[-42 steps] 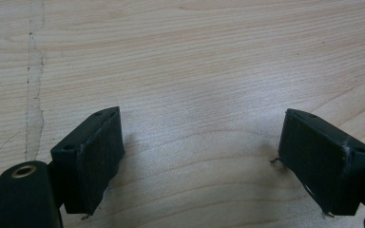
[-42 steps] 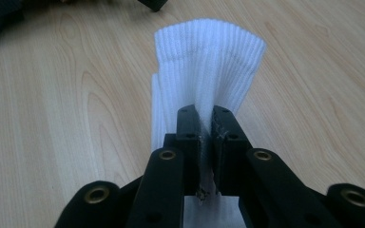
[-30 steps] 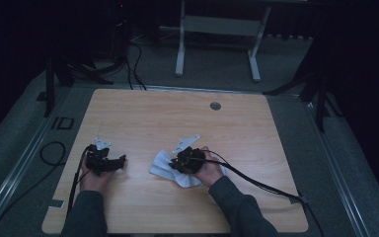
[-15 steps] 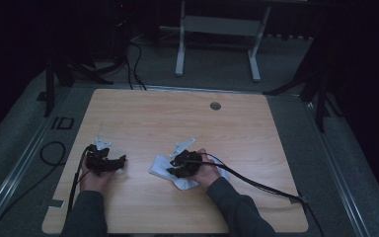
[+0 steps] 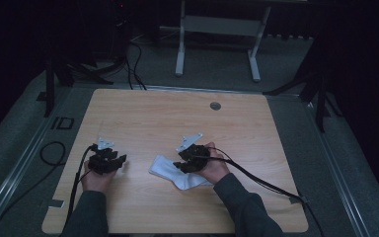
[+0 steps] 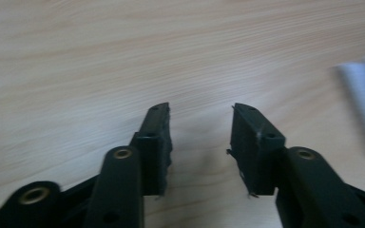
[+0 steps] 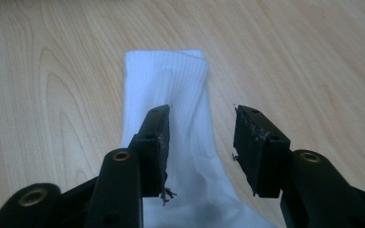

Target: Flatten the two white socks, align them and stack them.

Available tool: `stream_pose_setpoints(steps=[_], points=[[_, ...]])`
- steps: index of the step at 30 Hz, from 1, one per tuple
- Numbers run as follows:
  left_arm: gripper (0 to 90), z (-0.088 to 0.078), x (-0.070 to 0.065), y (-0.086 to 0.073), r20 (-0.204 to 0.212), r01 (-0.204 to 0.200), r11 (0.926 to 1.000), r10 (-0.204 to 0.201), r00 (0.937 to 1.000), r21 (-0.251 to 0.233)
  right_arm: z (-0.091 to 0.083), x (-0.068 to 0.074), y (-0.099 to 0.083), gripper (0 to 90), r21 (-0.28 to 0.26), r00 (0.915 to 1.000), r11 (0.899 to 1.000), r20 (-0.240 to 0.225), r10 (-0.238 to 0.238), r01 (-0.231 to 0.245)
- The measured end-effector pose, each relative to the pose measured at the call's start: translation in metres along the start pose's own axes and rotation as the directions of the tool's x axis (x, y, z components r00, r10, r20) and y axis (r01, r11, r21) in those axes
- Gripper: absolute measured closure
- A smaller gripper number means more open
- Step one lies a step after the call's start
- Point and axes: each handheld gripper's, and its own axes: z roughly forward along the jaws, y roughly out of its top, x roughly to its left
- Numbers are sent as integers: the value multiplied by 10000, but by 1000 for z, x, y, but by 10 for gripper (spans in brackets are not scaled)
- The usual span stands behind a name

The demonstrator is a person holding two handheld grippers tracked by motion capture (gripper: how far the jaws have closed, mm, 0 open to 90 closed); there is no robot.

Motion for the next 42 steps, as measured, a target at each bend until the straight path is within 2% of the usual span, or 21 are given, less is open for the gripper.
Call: stream_pose_setpoints(steps=[2, 4, 7, 9, 15, 18, 21, 25, 27, 28, 31, 32, 33, 36, 40, 42], points=[[685, -5, -9, 4, 597, -141, 9998, 150, 9981, -159, -5, -3, -2, 591, -37, 10000, 10000, 95, 24, -23], [740, -8, -20, 8, 848, -523, 9983, 543, 9949, -266, -9, -7, -6, 590, 69, 9993, 9999, 355, 90, -92], [834, -10, -34, 15, 1306, -932, 9947, 981, 9866, -431, -16, -13, -12, 590, 89, 9982, 9996, 535, 270, -276], [896, -10, -42, 20, 1540, -1092, 9927, 1160, 9812, -521, -20, -18, -16, 590, 184, 9964, 9990, 749, 389, -404], [899, -5, -68, 31, 2085, -1674, 9840, 1767, 9619, -616, -33, -31, -33, 591, 109, 9895, 9957, 1123, 907, -925], [899, 3, -80, 32, 2239, -1994, 9790, 2036, 9531, -416, -38, -36, -41, 591, 148, 9839, 9928, 1366, 1156, -1187], [899, 12, -88, 30, 2440, -2170, 9758, 2170, 9452, -271, -42, -41, -51, 590, 261, 9747, 9879, 1688, 1464, -1529], [899, 22, -93, 26, 2419, -2324, 9726, 2256, 9437, -2, -47, -50, -65, 598, 299, 9635, 9799, 1905, 1880, -1971], [899, 27, -93, 25, 2402, -2306, 9730, 2212, 9452, 115, -47, -50, -69, 607, 602, 9575, 9778, 2229, 1828, -2007], [898, 29, -93, 25, 2370, -2329, 9723, 2223, 9458, 177, -47, -49, -70, 617, 719, 9573, 9782, 2310, 1739, -1950], [898, 33, -93, 24, 2242, -2333, 9718, 2200, 9494, 342, -48, -51, -73, 631, 637, 9545, 9736, 2209, 2004, -2191], [898, 36, -93, 23, 2195, -2372, 9702, 2211, 9502, 497, -48, -52, -74, 636, 650, 9513, 9714, 2273, 2085, -2284], [898, 36, -93, 22, 2179, -2402, 9692, 2234, 9500, 536, -48, -55, -76, 641, 662, 9452, 9646, 2272, 2345, -2553], [898, 38, -93, 22, 2143, -2458, 9677, 2289, 9496, 557, -45, -58, -81, 646, 725, 9374, 9537, 2197, 2702, -2919], [899, 38, -93, 21, 2090, -2461, 9675, 2291, 9507, 589, -40, -61, -85, 653, 735, 9340, 9446, 1919, 3013, -3198], [899, 38, -94, 20, 2058, -2460, 9676, 2297, 9513, 574, -36, -63, -86, 696, 877, 9308, 9394, 1928, 3105, -3315]])
